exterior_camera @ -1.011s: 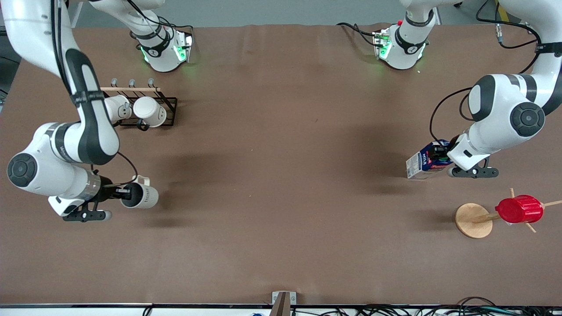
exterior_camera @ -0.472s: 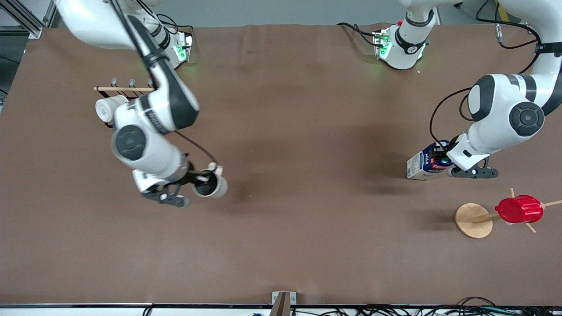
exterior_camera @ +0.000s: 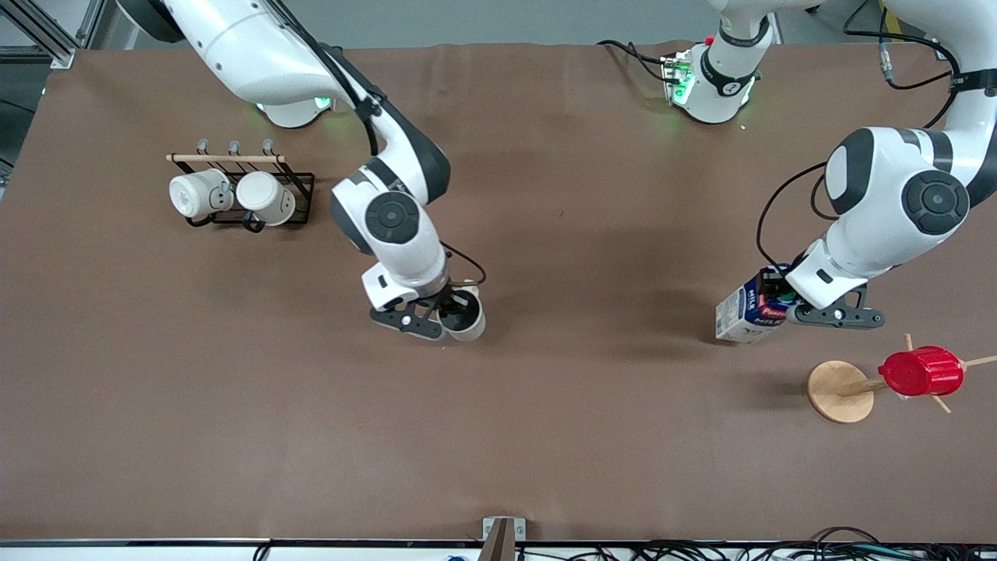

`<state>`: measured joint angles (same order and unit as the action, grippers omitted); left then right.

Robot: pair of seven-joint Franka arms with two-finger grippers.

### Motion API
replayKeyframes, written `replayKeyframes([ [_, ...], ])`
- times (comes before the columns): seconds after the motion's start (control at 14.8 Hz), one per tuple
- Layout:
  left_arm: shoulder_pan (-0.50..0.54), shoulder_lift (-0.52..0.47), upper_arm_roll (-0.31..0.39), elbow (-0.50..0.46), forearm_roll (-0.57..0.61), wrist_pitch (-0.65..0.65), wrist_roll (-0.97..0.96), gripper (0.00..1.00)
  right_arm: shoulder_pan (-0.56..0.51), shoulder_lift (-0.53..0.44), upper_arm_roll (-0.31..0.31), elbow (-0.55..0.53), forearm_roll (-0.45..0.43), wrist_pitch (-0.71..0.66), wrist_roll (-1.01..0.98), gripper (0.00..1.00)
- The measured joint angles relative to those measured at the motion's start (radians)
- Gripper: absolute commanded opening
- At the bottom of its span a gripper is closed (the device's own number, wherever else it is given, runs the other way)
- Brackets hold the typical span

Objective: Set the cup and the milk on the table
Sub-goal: 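Carry the mug and carton toward the table middle with both grippers, then set the mug down, open the right gripper and lift away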

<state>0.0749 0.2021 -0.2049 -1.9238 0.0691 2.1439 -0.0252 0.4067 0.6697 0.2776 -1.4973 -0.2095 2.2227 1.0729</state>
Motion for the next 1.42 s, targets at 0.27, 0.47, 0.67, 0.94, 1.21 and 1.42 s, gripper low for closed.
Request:
replayKeyframes([
  [0.27,-0.057,0.064,-0.001,0.16,0.0,-0.106,-0.041,0.05,0.065,0.092,0.003,0.089,-0.063,0.001,0.106,0.01],
  [0.47,-0.119,0.134,-0.002,0.274,0.0,-0.171,-0.105,0.05,0.096,0.13,0.003,0.108,-0.087,0.002,0.142,0.06],
  [0.67,-0.196,0.176,-0.002,0.309,0.0,-0.182,-0.222,0.03,0.111,0.142,0.003,0.115,-0.092,0.002,0.156,0.74],
  [0.94,-0.303,0.214,-0.002,0.364,0.0,-0.182,-0.363,0.03,0.113,0.142,0.003,0.127,-0.107,0.0,0.161,1.0],
  [1.21,-0.397,0.249,-0.002,0.391,0.0,-0.185,-0.461,0.03,0.095,0.098,-0.002,0.159,-0.114,-0.096,0.161,1.0],
  [1.42,-0.462,0.282,-0.001,0.398,0.0,-0.186,-0.53,0.03,0.013,-0.048,-0.005,0.154,-0.125,-0.226,0.134,1.0],
])
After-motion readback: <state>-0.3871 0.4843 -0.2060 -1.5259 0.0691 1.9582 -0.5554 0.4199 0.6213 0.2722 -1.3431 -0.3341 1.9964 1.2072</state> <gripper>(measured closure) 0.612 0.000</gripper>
